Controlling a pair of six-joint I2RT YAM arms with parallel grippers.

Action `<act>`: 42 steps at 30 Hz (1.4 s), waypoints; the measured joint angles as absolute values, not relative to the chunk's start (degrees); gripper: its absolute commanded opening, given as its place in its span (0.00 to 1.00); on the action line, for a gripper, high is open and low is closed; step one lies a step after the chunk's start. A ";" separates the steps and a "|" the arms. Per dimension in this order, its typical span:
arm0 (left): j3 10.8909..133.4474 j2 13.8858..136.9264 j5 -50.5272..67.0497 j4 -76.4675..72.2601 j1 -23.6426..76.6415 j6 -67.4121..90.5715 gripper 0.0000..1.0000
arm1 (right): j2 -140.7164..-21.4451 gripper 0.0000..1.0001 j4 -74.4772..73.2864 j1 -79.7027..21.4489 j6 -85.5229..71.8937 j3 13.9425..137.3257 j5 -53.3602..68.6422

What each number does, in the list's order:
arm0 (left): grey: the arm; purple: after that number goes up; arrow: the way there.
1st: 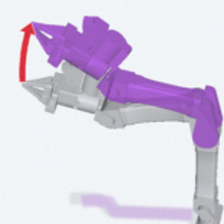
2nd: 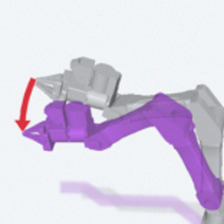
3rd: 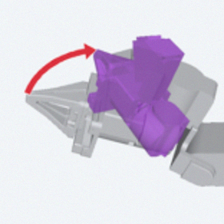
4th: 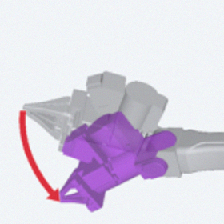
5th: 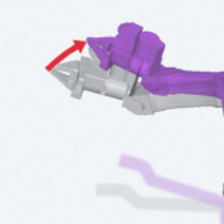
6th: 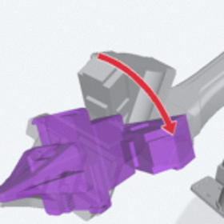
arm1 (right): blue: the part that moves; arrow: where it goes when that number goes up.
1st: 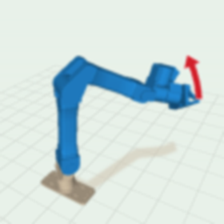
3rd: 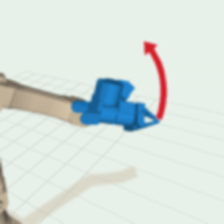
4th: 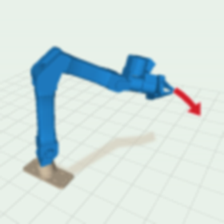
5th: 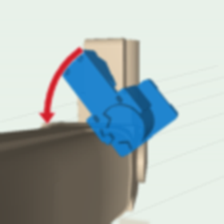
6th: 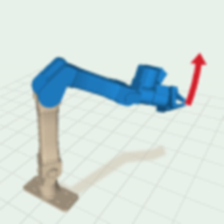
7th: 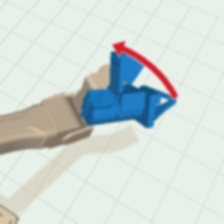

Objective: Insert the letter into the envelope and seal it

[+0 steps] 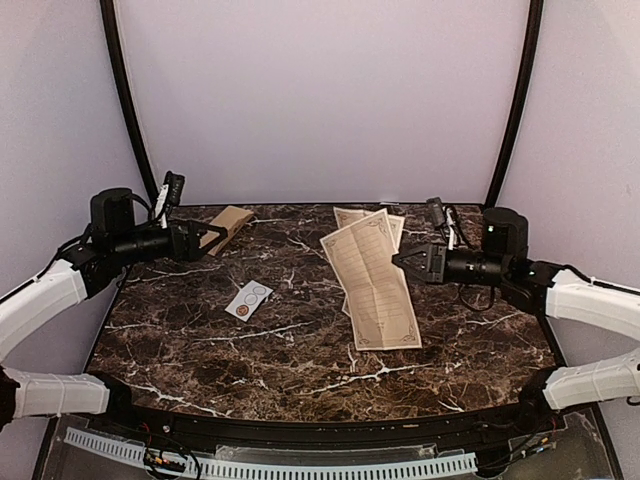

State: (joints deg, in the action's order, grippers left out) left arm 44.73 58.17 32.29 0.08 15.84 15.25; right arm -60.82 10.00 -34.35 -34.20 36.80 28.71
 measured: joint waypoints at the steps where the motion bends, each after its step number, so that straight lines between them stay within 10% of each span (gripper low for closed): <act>1: 43.97 58.17 33.26 -1.67 17.54 15.99 0.99 | -62.00 0.00 10.81 -35.44 -33.58 37.67 29.28; 18: 34.09 69.52 34.76 -26.06 32.25 28.08 0.99 | -68.12 0.00 16.49 -40.95 -31.16 42.76 29.82; 25: 32.88 76.58 32.97 -26.52 34.81 30.96 0.98 | -72.01 0.33 5.85 -41.01 -30.33 42.24 19.59; 36: 23.31 81.19 29.69 -29.95 37.98 42.46 0.94 | -78.54 0.46 4.58 -41.10 -33.19 36.47 18.65; 42: 23.00 85.97 29.34 -33.04 41.17 46.85 0.76 | -84.86 0.47 7.09 -41.12 -33.10 36.86 19.94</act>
State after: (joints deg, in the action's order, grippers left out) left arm 23.00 85.97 29.34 -33.04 41.17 46.85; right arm -84.86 7.09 -41.12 -33.10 36.86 19.94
